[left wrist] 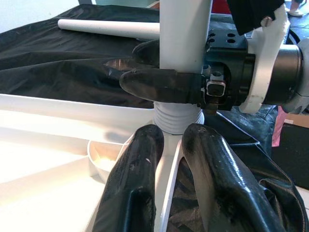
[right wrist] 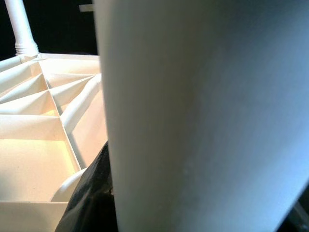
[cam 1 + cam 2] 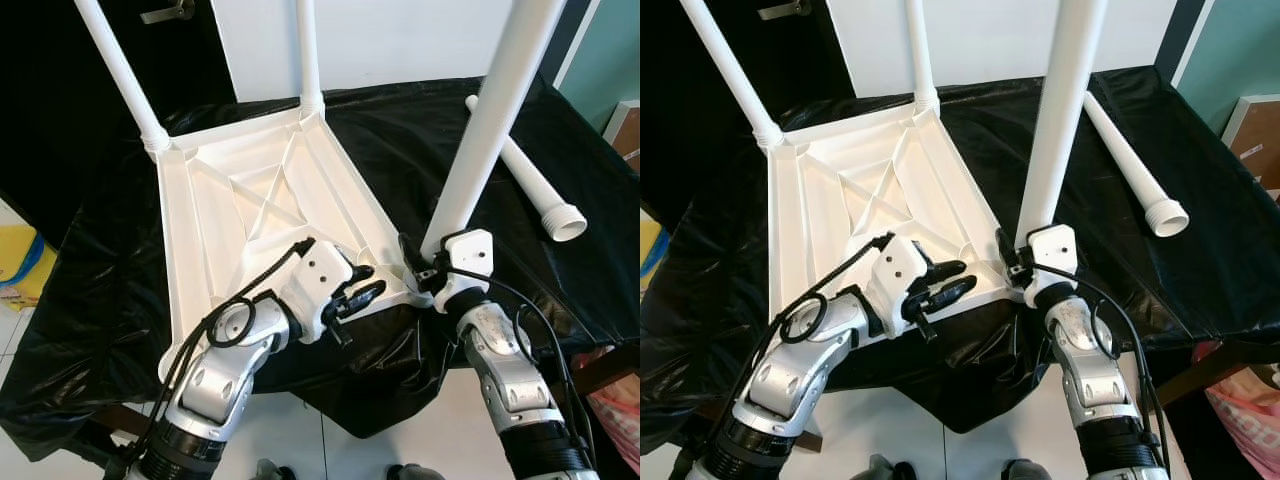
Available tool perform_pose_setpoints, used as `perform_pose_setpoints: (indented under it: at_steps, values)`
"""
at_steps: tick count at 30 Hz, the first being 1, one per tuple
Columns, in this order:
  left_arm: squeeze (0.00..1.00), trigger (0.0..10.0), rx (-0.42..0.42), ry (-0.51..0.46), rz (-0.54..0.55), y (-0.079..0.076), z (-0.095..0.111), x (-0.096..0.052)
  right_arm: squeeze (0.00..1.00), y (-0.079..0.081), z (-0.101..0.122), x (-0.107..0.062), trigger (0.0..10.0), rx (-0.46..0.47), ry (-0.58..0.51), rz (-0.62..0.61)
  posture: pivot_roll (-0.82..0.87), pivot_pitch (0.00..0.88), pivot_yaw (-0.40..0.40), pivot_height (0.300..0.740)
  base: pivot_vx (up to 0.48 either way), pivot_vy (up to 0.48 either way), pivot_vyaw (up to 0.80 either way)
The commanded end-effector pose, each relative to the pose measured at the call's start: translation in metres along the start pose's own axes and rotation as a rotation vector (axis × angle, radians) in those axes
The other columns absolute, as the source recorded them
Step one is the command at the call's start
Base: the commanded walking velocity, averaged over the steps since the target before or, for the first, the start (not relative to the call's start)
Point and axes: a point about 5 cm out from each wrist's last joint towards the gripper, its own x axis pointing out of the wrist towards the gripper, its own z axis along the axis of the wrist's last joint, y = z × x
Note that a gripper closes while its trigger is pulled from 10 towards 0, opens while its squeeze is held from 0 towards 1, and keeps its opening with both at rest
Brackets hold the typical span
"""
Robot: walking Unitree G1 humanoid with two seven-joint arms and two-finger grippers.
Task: Building children table
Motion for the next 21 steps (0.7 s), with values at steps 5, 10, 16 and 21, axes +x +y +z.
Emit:
perform_pose_setpoints:
  at_steps: [5, 10, 16, 21]
  values:
    - [0.00, 10.0, -0.001, 0.004, 0.054, 0.0031, 0.0005, -0.0024, 0.00, 0.0026, -0.0222, -0.0072, 10.0, 0.008, 0.103, 0.009, -0.10, 0.132, 0.054, 0.740, 0.000, 0.000, 0.00]
    - [0.00, 10.0, -0.005, 0.005, 0.056, 0.0022, -0.0006, -0.0030, 0.00, 0.0049, -0.0191, -0.0062, 10.0, -0.025, 0.083, 0.037, -0.11, 0.134, 0.058, 0.740, 0.000, 0.000, 0.00]
    - [0.00, 10.0, -0.002, 0.005, 0.044, 0.0019, 0.0004, -0.0022, 0.00, 0.0092, -0.0163, -0.0106, 10.0, -0.048, 0.057, 0.080, -0.12, 0.138, 0.062, 0.740, 0.000, 0.000, 0.00]
    - [0.00, 10.0, -0.001, 0.007, 0.041, 0.0021, 0.0005, -0.0024, 0.00, 0.0117, -0.0185, -0.0130, 10.0, -0.057, 0.062, 0.091, -0.12, 0.138, 0.067, 0.740, 0.000, 0.000, 0.00]
